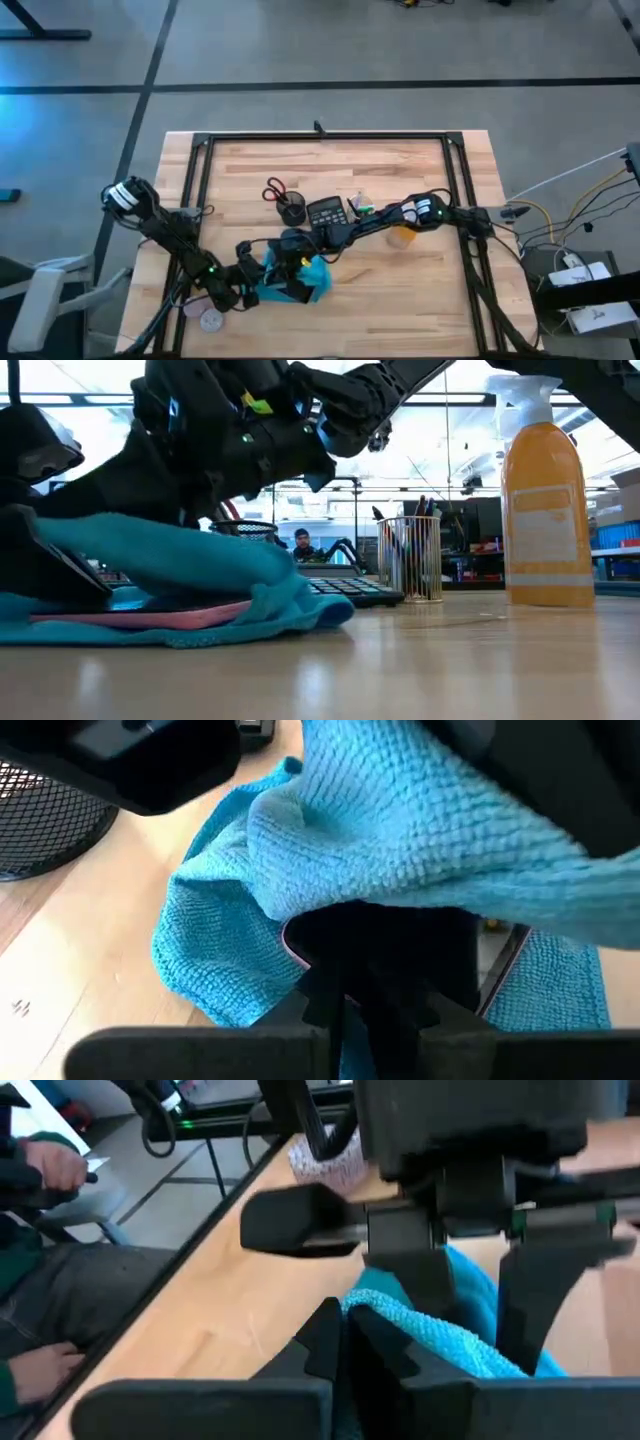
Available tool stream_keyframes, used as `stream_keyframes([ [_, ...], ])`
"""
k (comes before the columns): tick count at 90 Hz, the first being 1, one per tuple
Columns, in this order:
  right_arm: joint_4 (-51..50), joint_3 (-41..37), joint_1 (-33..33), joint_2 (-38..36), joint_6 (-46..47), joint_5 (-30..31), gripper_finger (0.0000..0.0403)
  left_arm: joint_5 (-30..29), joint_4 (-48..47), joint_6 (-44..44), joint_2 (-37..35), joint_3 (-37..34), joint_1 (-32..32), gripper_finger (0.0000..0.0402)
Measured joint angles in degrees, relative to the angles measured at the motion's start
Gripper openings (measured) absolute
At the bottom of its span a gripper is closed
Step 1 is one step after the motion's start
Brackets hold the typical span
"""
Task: Apply microfiber cloth
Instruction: Wipe the front and back of the cellphone with the blue microfiber cloth
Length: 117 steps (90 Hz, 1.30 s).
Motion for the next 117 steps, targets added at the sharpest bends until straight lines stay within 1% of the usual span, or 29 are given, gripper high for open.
stream_keyframes([
  [23,0.0,1.7,0.1,-0.1,0.0,-0.1,0.0,0.3,0.1,0.9,0.0,0.0,0.0,0.002],
  [49,0.2,1.9,0.1,-0.2,0.3,-0.2,0.0,1.0,0.0,1.6,-0.4,0.0,-0.2,0.002],
  [71,1.3,1.9,0.1,-0.3,-3.2,0.2,0.0,2.7,-0.2,2.6,-1.9,0.0,-0.6,0.002],
  [77,3.8,1.9,0.2,-0.3,-0.5,0.2,0.0,3.5,-0.1,2.4,-2.0,0.0,-0.6,0.002],
  [86,3.8,1.9,0.3,-0.7,3.8,0.1,0.0,3.9,0.0,1.5,-2.0,0.0,-0.9,0.002],
  [94,3.6,1.9,0.3,-0.9,4.1,-0.1,0.0,3.8,0.0,1.4,-2.0,0.0,-0.9,0.002],
  [100,2.1,1.9,0.5,-1.1,2.5,0.7,0.0,3.5,0.0,1.0,-2.0,0.0,-0.9,0.002],
  [111,-5.6,1.9,1.2,-1.1,0.8,4.8,0.0,2.8,0.0,-0.7,-1.9,0.0,-0.9,0.002],
  [117,-7.5,1.8,2.2,-0.2,-1.7,5.6,0.0,2.4,0.1,-1.3,-1.4,0.0,-0.9,0.002],
])
